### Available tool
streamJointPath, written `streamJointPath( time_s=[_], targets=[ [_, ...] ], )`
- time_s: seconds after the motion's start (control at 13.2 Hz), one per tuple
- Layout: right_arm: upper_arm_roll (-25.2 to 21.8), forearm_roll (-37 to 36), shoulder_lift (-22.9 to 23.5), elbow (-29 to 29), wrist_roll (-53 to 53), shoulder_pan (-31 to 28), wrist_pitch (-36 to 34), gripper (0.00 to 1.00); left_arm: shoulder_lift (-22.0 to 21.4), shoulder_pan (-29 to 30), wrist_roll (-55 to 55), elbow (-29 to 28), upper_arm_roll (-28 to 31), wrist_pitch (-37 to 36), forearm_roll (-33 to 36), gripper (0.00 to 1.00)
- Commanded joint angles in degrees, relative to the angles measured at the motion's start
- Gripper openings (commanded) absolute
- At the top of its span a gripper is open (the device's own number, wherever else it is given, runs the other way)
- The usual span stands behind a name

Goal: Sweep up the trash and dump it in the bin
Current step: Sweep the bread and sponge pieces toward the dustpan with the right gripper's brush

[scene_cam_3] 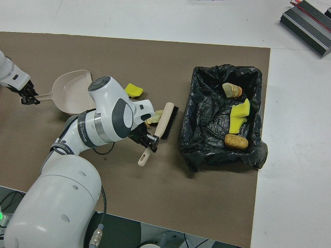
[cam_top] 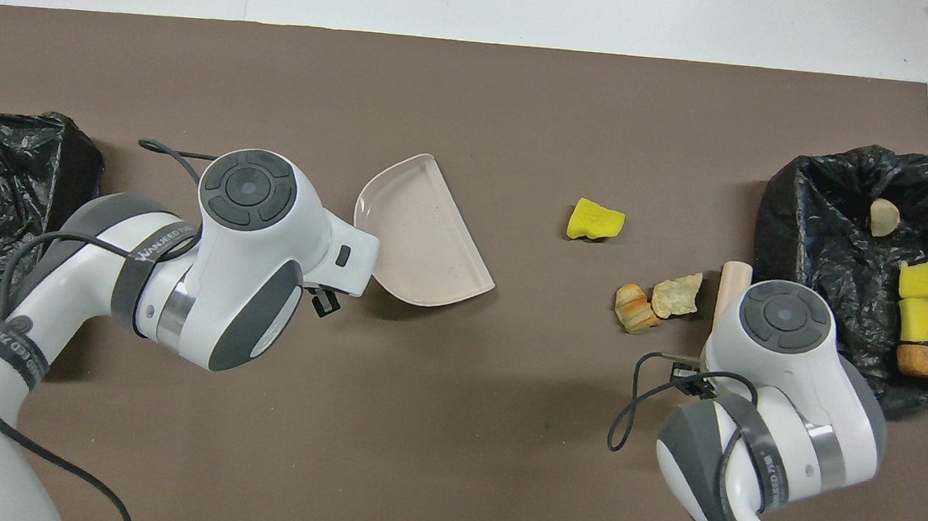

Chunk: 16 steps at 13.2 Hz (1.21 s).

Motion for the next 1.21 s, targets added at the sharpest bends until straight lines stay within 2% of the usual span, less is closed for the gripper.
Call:
streamJointPath(
  time_s=[0.0, 0.23, 0.45, 0.68, 0.91, 1.13],
  targets=[
    [0.3, 3.6, -0.5, -0.9, -0.9, 1.0, 3.5, 0.00, -1.8, -3.3, 0.5, -2.7, 0.4, 0.1, 3.6, 0.00],
    [0.3, 4.3, 0.2, -0.3, -0.7, 4.0, 3.7, 0.00, -2.0, -3.9, 0.4, -3.1, 0.4, 0.3, 5.1, 0.00],
    [0.3, 4.3, 3.4, 2.4, -1.6, 6.2, 4.5, 0.00, -2.3, -4.3, 0.5, -4.0, 0.4, 0.6, 5.1, 0.00],
    [0.4, 4.4, 7.7, 7.4, -1.8, 9.9, 4.7, 0.00, -3.2, -6.0, 0.4, -6.0, 0.4, 1.0, 5.2, 0.00],
    [0.5, 4.5, 14.9, 15.8, -2.5, 14.3, 4.5, 0.00, -4.3, -6.6, 0.4, -7.9, 0.4, 1.7, 5.3, 0.00],
    [2.1, 8.5, 18.2, 21.6, -9.5, 15.8, 4.4, 0.00, -5.8, -7.2, 0.4, -9.9, 0.4, 1.8, 7.3, 0.00]
  ],
)
